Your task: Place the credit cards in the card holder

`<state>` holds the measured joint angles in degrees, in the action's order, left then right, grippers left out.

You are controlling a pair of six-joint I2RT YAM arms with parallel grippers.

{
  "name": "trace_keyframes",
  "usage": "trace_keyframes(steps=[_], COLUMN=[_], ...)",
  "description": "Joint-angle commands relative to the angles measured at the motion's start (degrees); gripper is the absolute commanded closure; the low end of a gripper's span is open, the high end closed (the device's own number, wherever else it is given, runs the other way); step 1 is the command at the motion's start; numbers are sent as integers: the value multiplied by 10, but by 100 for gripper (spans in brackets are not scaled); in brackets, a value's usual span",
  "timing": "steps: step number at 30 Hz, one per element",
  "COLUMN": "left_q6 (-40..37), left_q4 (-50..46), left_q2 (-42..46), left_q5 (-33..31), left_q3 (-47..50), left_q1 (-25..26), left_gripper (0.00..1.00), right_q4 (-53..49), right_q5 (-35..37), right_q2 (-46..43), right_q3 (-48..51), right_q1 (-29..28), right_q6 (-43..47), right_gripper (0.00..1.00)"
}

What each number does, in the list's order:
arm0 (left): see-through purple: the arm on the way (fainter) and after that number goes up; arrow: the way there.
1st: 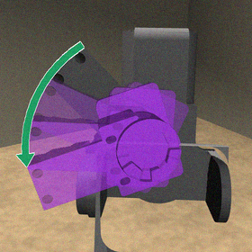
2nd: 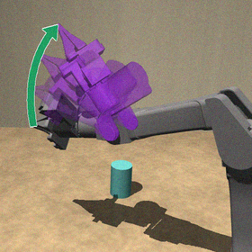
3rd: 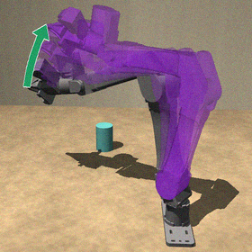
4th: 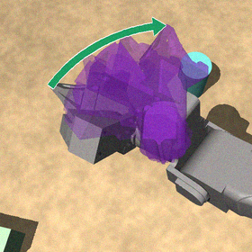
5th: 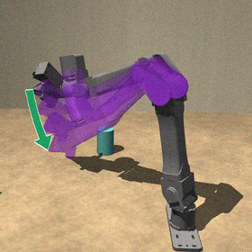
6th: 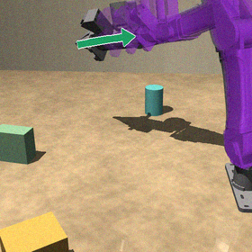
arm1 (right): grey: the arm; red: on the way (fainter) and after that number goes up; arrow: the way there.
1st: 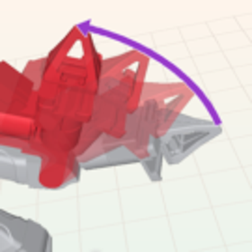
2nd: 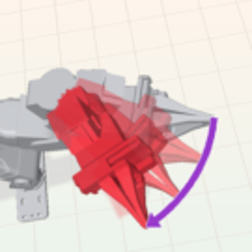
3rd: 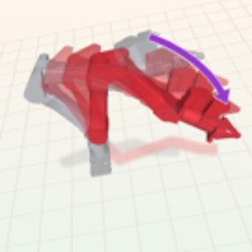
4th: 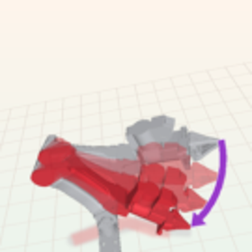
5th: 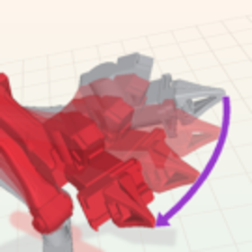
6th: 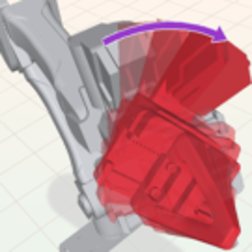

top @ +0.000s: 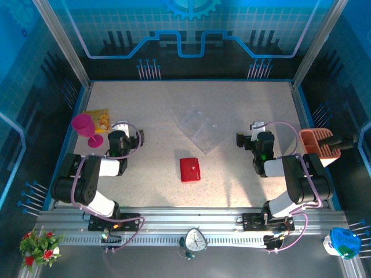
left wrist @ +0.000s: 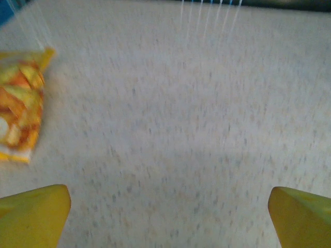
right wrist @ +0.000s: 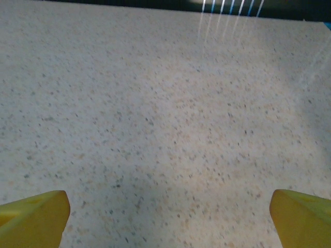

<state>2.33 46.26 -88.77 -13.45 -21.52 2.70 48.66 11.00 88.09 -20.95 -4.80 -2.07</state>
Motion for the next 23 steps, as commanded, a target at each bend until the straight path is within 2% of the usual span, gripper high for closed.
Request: trace_keyframes(steps=[1, 3, 6, 23], left_q6=[-15, -14, -18, -19], left_q4=[71, 63, 73, 74], left_q2=[-5, -2, -3, -3], left_q5=[46, 45, 33, 25], left_q3=[-4, -4, -2, -1], left_q1=[-18, -18, -13, -9], left_gripper=[1, 1, 1, 1], right_q4=[34, 36, 61, 43], right_q5=[-22, -20, 50, 12], right_q2=[3, 3, 3, 4], right_q3=[-14, -13, 0, -9], right_q1=[8, 8, -1, -2], right_q6=[11, 11, -2, 12], right_gripper=[0, 0, 0, 0])
